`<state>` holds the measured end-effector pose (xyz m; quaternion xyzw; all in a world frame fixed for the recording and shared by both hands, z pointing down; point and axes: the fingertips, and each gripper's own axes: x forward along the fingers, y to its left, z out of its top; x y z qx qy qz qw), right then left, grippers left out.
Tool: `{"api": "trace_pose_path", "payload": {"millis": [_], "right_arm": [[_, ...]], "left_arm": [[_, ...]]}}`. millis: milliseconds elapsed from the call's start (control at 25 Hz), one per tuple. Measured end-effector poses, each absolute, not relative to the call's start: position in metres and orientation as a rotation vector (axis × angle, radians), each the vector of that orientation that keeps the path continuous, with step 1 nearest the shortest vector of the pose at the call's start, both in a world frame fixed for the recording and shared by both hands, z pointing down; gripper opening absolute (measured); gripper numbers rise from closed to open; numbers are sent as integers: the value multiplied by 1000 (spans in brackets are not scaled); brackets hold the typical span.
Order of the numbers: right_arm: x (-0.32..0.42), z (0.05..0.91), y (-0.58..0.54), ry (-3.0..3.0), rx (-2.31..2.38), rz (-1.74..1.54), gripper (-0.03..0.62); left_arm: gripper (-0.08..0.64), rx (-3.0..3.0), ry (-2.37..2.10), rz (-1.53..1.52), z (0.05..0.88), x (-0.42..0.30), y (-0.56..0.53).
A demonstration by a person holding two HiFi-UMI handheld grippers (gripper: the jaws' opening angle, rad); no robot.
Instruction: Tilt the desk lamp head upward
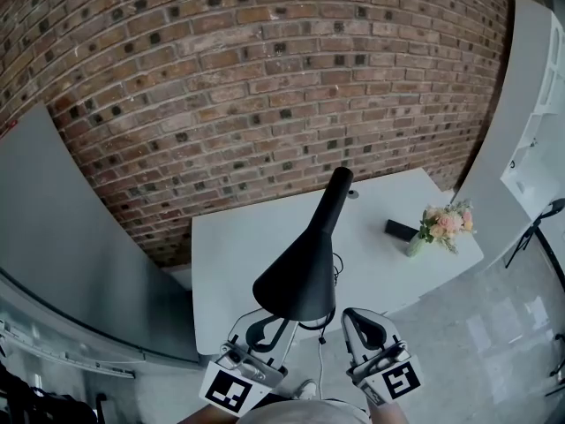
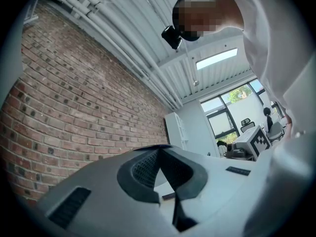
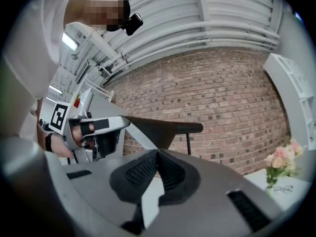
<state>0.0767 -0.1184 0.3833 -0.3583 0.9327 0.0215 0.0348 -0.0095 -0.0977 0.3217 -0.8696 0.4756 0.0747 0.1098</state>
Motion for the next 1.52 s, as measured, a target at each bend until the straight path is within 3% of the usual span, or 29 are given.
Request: {"api": "trace_pose_path", "payload": {"millis": [1520], "right_arm": [[70,378,-111,2881,-1060,83,14]], "left_arm": [[6,-2553,1415,304,308,-13,-102]]}}
